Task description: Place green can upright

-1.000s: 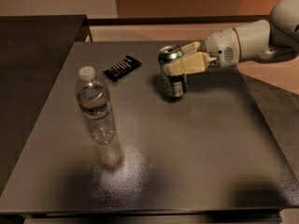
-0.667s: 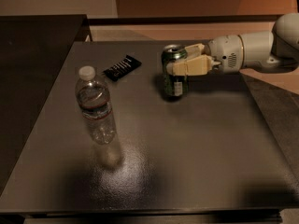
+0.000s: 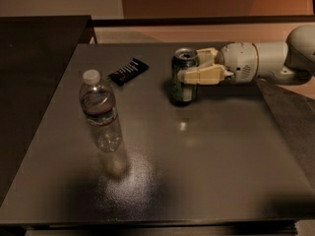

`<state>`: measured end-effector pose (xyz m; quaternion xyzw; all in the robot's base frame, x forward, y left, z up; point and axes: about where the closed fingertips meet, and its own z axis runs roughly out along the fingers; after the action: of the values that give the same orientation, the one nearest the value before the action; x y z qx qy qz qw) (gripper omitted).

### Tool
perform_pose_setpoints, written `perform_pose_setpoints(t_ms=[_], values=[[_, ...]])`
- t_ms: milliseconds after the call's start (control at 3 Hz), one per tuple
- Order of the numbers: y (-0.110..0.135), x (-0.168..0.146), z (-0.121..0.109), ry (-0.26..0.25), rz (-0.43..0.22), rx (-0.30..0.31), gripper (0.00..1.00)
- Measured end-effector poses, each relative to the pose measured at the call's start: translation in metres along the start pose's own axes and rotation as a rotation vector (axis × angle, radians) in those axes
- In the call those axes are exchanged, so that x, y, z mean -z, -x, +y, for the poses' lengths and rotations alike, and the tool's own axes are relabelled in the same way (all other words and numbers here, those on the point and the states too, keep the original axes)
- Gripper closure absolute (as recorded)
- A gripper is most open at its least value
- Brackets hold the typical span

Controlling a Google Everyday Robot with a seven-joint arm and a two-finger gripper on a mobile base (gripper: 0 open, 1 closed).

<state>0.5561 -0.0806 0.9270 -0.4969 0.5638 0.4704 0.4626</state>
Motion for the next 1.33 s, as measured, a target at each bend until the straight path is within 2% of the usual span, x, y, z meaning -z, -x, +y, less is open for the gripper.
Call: perform_pose_setpoints(t_ms=[333, 667, 1333], values=[[-0.004, 0.0, 0.001, 0.003, 0.003, 0.046, 1.0], [-0.01, 0.0, 0.001, 0.005, 0.008, 0.062, 1.0], [-0.024, -0.003, -0.003, 0.015, -0.01, 0.038, 1.0]])
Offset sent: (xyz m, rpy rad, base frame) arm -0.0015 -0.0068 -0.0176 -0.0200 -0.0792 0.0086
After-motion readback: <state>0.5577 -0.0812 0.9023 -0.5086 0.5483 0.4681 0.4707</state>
